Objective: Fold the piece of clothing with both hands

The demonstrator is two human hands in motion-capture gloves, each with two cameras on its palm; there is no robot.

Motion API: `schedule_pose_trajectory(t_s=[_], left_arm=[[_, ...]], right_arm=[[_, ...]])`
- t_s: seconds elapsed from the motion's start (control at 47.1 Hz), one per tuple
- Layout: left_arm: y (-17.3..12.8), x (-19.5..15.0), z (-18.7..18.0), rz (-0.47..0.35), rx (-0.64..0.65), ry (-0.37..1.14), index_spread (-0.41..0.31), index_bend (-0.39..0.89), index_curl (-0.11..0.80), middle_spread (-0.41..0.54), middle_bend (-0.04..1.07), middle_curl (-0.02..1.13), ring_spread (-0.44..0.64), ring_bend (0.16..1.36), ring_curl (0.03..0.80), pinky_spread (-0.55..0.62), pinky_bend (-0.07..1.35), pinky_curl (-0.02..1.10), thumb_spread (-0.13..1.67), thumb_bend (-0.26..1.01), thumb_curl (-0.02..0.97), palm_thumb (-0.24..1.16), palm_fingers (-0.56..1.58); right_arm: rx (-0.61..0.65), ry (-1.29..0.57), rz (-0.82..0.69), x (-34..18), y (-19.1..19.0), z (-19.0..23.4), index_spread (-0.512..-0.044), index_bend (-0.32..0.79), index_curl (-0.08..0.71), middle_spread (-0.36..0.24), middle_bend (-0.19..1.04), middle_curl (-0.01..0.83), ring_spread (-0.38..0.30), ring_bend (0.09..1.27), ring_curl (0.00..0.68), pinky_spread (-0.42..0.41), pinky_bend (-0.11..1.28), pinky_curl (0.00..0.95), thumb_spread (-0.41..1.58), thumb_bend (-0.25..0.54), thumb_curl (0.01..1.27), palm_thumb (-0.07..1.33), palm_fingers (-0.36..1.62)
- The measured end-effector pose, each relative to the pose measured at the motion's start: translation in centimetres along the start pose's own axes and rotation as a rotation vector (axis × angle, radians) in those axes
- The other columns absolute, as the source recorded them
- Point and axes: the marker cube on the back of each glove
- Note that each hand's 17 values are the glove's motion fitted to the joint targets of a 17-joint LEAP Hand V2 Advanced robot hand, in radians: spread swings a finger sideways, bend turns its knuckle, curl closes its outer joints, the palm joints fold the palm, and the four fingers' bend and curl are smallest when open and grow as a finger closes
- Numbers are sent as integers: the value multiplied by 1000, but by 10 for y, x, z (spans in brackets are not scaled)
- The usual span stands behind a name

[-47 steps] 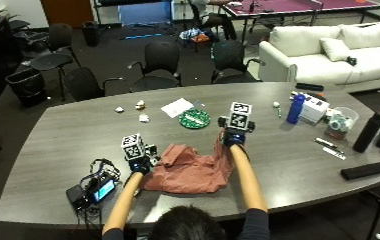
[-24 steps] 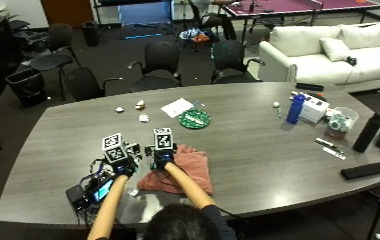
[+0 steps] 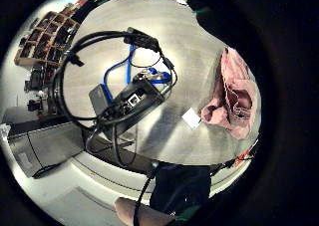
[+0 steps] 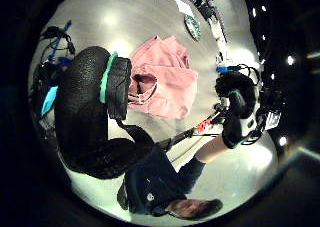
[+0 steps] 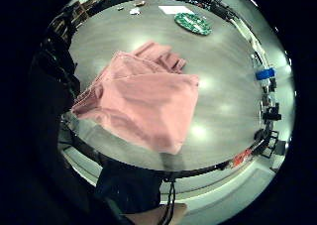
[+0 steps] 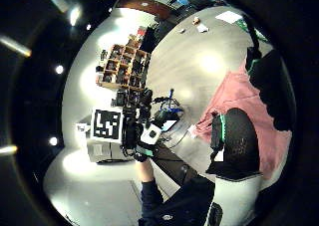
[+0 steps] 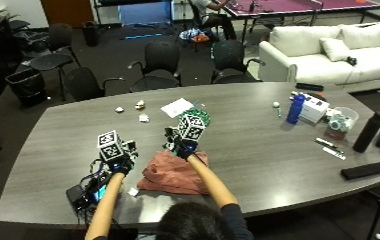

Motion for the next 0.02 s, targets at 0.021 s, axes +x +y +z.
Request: schedule_pose_trajectory(t_s=[0.021], left_arm=[[0,0,-1,0,2,0,65,130,246,213,186,346,349,640,292,271,517,346,1359,-7,271,308,201]], right_arm=[[-1,0,2,2,0,-1,-150,98,323,-112,230,490,-184,561,443,-290,634,396,966,-16,604,911,1148]])
